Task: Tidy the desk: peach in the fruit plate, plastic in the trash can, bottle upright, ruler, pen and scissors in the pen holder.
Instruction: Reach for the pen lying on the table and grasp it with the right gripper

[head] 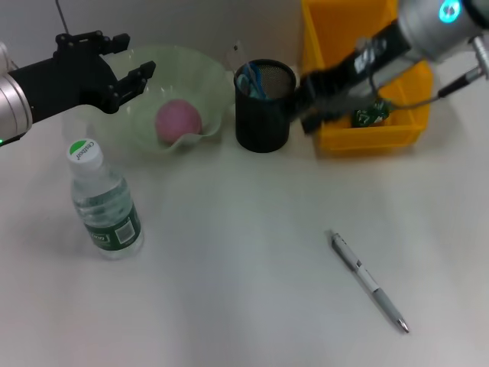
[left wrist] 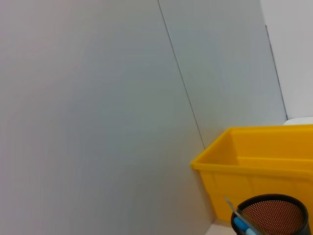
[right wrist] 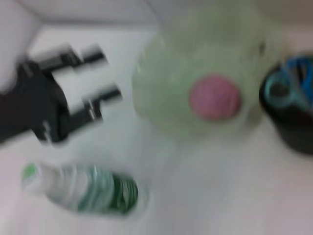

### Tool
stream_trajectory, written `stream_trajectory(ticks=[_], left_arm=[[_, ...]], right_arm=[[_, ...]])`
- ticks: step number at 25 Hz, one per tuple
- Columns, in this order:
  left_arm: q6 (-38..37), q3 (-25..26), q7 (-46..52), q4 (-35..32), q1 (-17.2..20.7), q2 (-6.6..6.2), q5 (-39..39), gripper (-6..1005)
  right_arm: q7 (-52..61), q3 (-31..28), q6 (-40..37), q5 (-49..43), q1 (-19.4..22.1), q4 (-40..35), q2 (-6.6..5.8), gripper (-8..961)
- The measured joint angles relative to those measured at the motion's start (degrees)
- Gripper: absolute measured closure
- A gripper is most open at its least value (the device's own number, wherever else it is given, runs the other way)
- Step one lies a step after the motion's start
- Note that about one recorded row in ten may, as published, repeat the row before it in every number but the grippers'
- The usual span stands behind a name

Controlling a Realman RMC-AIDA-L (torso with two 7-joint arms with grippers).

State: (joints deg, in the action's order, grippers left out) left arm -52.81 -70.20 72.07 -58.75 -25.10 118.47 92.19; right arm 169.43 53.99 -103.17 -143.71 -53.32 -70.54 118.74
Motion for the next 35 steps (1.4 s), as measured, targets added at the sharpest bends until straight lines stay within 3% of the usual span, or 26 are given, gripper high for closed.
stream_trajectory(ticks=[12, 22, 35], left_arm=[[0.2, 0.1, -0.7, 0.2, 0.0, 0.01, -0.2, 500], [0.1, -0.3, -0.7, 0.2, -0.2, 0.09, -0.7, 499], [0.1, -0.8, -0.7, 0.3, -0.2, 0.18, -1.3, 500]], right_arm=[[0.0, 4.2, -10.2, -10.0, -0.9, -4.3, 0.63, 371], [0.0, 13.4, -8.9, -11.2, -0.1, 3.5, 0.66, 376], [-0.1, 16.8, -6.0, -14.0, 0.5, 8.4, 0.64, 414]])
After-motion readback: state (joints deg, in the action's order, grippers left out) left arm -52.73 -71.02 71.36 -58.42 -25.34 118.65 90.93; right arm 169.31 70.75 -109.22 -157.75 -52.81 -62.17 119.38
